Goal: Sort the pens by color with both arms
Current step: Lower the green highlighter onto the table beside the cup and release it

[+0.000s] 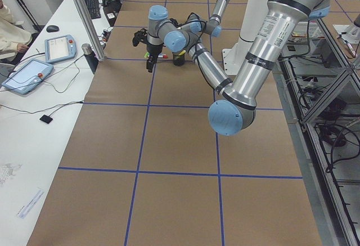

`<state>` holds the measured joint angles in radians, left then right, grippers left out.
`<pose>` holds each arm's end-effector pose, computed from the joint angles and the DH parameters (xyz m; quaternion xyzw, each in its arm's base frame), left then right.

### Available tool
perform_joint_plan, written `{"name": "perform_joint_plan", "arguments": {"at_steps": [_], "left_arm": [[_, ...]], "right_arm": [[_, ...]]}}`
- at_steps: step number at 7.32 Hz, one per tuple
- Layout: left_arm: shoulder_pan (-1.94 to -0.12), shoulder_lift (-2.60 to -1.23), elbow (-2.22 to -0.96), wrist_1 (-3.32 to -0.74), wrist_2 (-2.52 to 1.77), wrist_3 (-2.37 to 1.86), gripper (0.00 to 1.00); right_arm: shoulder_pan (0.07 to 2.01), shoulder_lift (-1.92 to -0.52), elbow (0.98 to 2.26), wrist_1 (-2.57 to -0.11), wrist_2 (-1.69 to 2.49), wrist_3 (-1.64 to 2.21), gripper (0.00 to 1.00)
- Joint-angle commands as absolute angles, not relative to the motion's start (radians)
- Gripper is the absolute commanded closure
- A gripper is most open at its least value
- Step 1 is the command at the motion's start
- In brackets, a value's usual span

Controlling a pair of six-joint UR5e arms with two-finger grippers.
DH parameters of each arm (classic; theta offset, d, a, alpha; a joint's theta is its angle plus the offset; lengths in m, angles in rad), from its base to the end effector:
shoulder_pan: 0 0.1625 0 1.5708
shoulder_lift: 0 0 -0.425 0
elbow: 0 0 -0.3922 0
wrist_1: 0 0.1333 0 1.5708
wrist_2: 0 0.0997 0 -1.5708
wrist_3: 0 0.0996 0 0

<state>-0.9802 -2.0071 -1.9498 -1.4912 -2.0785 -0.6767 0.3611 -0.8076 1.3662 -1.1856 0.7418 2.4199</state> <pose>0.2529 -0.5297 0.2598 0.1418 0.3949 0.0514 0.9062 -0.6186 -0.4546 0.2205 0.2476 -0.4904 0.6143 0.5664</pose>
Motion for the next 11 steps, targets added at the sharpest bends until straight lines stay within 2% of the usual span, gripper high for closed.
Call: {"name": "perform_joint_plan", "arguments": {"at_steps": [1, 5, 7, 8, 11], "left_arm": [[-0.980, -2.005, -1.951, -1.491, -2.079, -0.676, 0.20], [-0.980, -1.997, -1.956, -1.493, -2.079, -0.675, 0.20], [-0.980, -1.994, -1.960, -1.493, -2.079, -0.675, 0.20], [-0.980, -1.994, -1.960, -1.493, -2.079, -0.675, 0.20], [-0.980, -1.996, -1.960, -1.491, -2.079, -0.675, 0.20]], "right_arm": [[0.350, -0.805, 1.350, -1.187, 0.726, 2.415, 1.00], [0.351, -0.784, 1.351, -1.178, 0.687, 2.389, 1.00], [0.351, -0.776, 1.351, -1.174, 0.687, 2.355, 0.38], [0.351, -0.775, 1.351, -1.173, 0.687, 2.352, 0.03], [0.353, -0.775, 1.358, -1.173, 0.690, 2.320, 0.01]]}}
